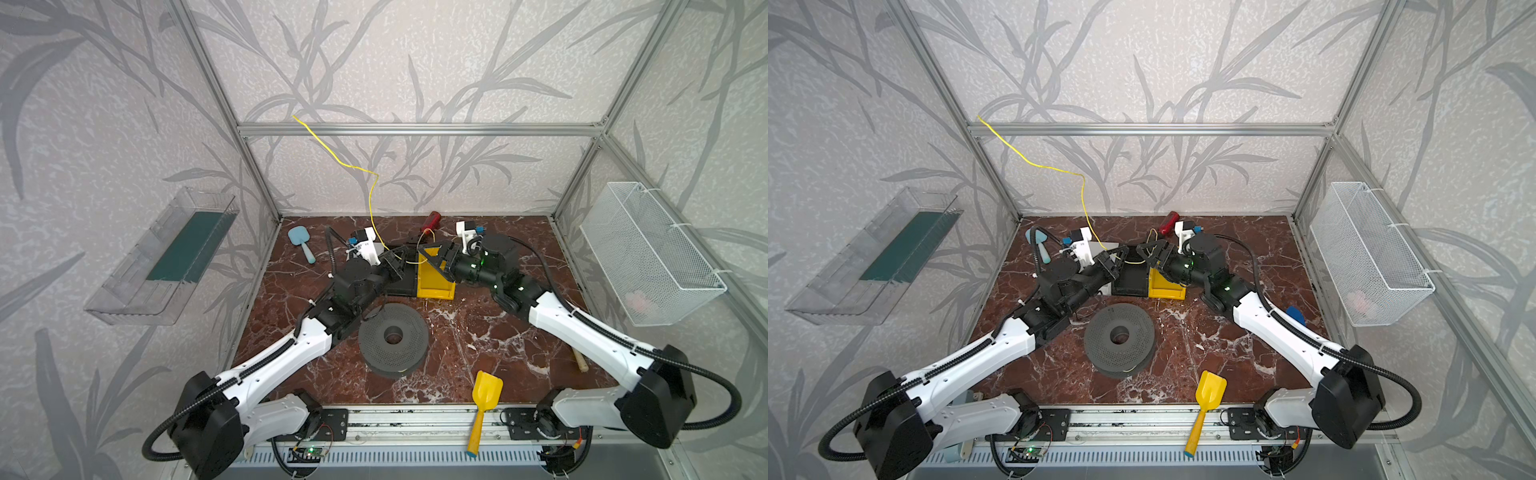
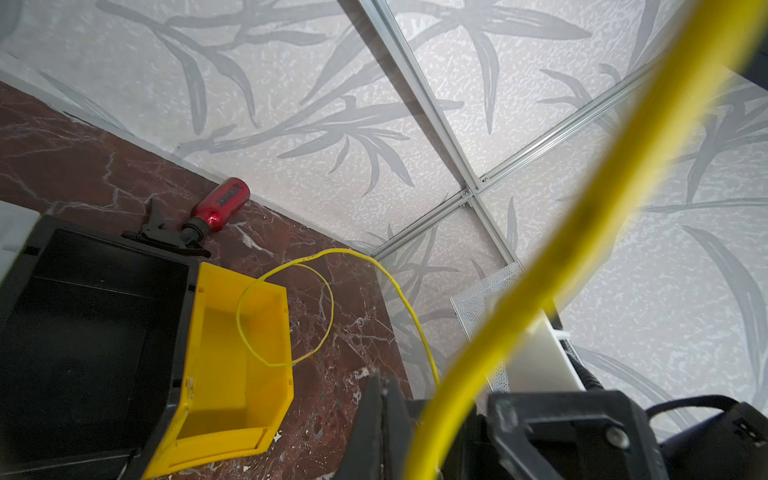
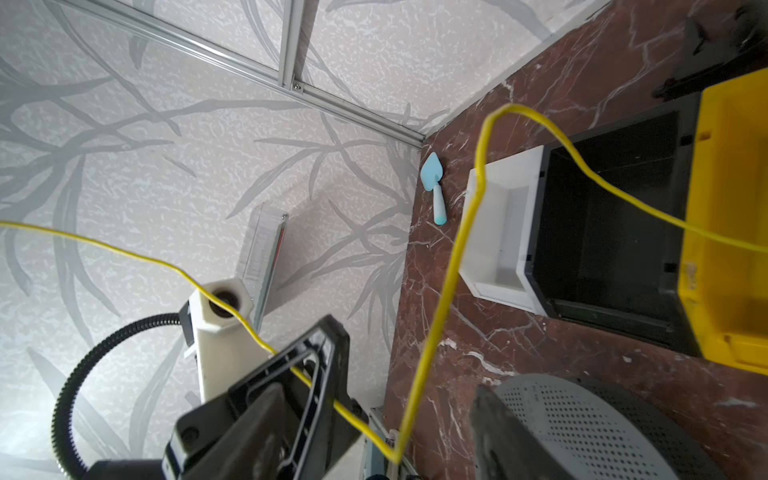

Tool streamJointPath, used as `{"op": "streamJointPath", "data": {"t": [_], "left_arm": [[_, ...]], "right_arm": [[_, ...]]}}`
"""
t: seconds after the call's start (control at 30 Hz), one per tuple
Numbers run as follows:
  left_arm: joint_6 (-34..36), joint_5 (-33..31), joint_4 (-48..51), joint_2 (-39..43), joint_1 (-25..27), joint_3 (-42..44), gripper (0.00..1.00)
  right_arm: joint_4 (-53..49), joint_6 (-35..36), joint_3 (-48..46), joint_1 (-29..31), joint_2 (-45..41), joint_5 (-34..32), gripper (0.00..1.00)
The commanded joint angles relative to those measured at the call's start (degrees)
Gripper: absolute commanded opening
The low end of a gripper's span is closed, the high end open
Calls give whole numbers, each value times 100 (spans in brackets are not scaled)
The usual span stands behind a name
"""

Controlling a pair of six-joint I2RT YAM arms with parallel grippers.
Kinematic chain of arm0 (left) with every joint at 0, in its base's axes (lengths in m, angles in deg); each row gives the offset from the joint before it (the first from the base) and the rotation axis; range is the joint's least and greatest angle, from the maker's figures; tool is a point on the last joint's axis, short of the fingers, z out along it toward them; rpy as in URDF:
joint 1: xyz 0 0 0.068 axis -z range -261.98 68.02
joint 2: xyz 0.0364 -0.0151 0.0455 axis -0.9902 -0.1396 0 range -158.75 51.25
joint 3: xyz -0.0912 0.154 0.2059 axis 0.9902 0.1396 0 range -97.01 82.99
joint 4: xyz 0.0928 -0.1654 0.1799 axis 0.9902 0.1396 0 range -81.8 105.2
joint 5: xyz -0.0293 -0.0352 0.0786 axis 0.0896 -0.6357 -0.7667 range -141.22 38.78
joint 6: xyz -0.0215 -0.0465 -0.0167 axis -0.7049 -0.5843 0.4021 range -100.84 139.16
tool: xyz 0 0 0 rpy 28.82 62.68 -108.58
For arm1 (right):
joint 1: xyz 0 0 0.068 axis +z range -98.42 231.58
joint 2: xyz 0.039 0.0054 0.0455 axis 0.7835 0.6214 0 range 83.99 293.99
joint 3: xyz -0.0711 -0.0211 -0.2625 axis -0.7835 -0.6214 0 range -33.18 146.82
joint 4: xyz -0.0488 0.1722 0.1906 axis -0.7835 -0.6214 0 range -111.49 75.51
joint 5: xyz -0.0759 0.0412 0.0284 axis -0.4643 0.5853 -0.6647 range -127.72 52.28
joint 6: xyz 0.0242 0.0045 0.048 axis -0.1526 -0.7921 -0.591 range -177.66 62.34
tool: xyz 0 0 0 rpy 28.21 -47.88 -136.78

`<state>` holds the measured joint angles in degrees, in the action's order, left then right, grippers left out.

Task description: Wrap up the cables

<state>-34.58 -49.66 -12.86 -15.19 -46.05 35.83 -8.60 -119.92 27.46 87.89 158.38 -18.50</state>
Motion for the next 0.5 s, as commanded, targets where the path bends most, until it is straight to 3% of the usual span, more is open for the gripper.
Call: {"op": "streamJointPath", "data": {"t": [0.0, 0.23, 0.4, 0.47], "left_arm": [[-266, 456, -249, 99, -248, -265, 0], [-851, 1406, -2028, -638, -515, -548, 0], [-1860, 1989, -3605, -1525, -765, -936, 0], [-2103, 2143, -3692, -1708, -815, -1146, 0]], "right_arm": [[-1148, 1352, 194, -123, -950, -361, 77], [-2900, 2534, -96, -1165, -2457, -809, 77], [-3189, 2844, -521, -2531, -2848, -137, 75], [-3167, 2931, -650, -2809, -2819, 5, 75]]}}
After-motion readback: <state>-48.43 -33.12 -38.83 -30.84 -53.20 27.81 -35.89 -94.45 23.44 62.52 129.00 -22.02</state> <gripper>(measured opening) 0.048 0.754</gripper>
